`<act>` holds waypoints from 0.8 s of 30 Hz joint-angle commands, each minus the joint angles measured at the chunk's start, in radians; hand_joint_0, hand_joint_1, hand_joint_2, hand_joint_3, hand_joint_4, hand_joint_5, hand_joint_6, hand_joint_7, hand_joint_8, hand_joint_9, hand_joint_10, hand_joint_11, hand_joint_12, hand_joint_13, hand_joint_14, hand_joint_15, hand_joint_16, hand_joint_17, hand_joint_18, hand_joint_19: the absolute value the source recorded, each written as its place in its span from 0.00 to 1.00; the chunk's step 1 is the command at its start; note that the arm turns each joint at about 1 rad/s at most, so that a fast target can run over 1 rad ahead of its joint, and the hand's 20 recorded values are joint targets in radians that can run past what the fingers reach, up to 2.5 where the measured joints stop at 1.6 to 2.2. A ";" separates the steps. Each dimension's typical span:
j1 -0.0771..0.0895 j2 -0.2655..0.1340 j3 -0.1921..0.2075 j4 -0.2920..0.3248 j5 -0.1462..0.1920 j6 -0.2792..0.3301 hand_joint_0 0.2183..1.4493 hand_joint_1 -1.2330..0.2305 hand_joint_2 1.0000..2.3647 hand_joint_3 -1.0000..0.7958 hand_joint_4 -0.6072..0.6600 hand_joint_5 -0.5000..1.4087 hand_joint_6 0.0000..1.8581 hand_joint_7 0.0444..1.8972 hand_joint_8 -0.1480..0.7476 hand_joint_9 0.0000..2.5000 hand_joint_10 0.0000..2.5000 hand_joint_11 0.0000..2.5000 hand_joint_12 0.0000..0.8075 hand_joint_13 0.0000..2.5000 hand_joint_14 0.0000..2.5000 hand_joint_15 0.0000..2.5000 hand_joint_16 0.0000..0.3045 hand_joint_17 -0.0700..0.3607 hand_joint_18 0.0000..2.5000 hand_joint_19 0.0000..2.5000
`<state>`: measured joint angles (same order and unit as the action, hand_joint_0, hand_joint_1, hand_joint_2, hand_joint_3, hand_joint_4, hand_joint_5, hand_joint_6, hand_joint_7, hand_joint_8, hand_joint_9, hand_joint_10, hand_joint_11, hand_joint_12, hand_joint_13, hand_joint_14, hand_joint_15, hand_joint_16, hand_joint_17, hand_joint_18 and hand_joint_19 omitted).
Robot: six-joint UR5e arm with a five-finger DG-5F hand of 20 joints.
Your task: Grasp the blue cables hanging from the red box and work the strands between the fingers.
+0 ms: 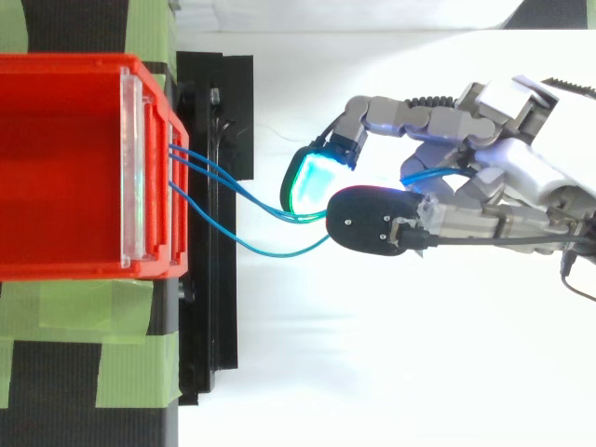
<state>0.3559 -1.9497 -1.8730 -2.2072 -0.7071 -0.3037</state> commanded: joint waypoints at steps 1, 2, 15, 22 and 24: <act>0.000 0.000 0.000 -0.002 0.000 0.000 0.45 0.37 0.01 0.44 0.69 0.49 0.04 0.74 0.76 0.71 1.00 1.00 0.85 0.78 1.00 0.68 0.80 0.58 1.00 0.24; 0.000 0.000 0.000 -0.003 0.000 0.000 0.47 0.36 0.01 0.45 0.68 0.47 0.07 0.73 0.76 0.71 1.00 1.00 0.85 0.78 1.00 0.68 0.80 0.58 1.00 0.24; 0.000 0.000 0.000 -0.003 0.000 0.000 0.52 0.41 0.01 0.47 0.67 0.46 0.09 0.70 0.76 0.71 1.00 1.00 0.85 0.78 1.00 0.68 0.80 0.58 1.00 0.24; 0.000 0.000 0.000 -0.003 0.000 0.000 0.49 0.42 0.01 0.34 0.65 0.49 0.00 0.69 0.76 0.71 1.00 1.00 0.85 0.78 1.00 0.68 0.80 0.58 1.00 0.24; 0.000 0.000 0.000 -0.003 0.000 0.000 0.47 0.43 0.01 0.23 0.62 0.48 0.01 0.70 0.76 0.71 1.00 1.00 0.85 0.78 1.00 0.68 0.80 0.58 1.00 0.24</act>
<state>0.3559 -1.9497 -1.8729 -2.2104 -0.7072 -0.3037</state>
